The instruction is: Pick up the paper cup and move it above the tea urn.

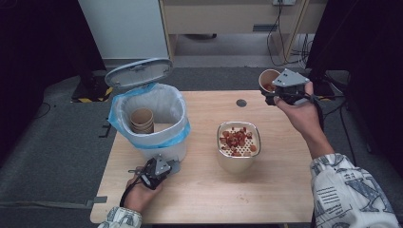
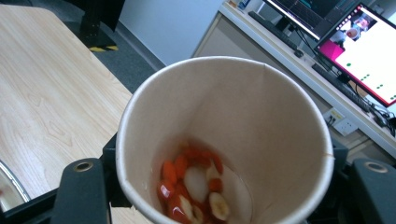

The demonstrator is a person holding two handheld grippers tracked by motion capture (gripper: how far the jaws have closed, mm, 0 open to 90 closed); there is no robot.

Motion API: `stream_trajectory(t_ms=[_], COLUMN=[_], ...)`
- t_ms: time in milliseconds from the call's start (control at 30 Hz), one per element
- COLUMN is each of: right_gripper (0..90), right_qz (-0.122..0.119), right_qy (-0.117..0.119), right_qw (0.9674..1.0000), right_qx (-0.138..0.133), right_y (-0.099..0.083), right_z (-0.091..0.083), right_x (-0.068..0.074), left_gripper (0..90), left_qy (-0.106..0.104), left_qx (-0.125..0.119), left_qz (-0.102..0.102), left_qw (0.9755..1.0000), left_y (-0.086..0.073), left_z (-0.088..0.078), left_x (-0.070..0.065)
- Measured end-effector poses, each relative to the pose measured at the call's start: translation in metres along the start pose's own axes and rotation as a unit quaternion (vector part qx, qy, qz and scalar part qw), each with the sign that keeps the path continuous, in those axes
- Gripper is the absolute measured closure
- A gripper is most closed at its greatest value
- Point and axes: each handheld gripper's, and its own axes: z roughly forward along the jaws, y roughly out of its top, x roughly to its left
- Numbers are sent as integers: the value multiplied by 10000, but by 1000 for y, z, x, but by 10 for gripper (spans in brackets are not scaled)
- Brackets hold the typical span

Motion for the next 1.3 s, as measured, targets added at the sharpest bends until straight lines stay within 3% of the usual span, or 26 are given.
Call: stream_trajectory(t_ms=[1300], right_gripper=[310], right_qz=[-676], right_qy=[272], right_qw=[9971], right_qx=[-225], right_y=[14], right_z=[6], right_x=[20], left_gripper=[899], left_qy=[-3], left_qx=[-7], left_qz=[-2], left_qw=[10000], left_y=[0], left_z=[0], left_x=[0])
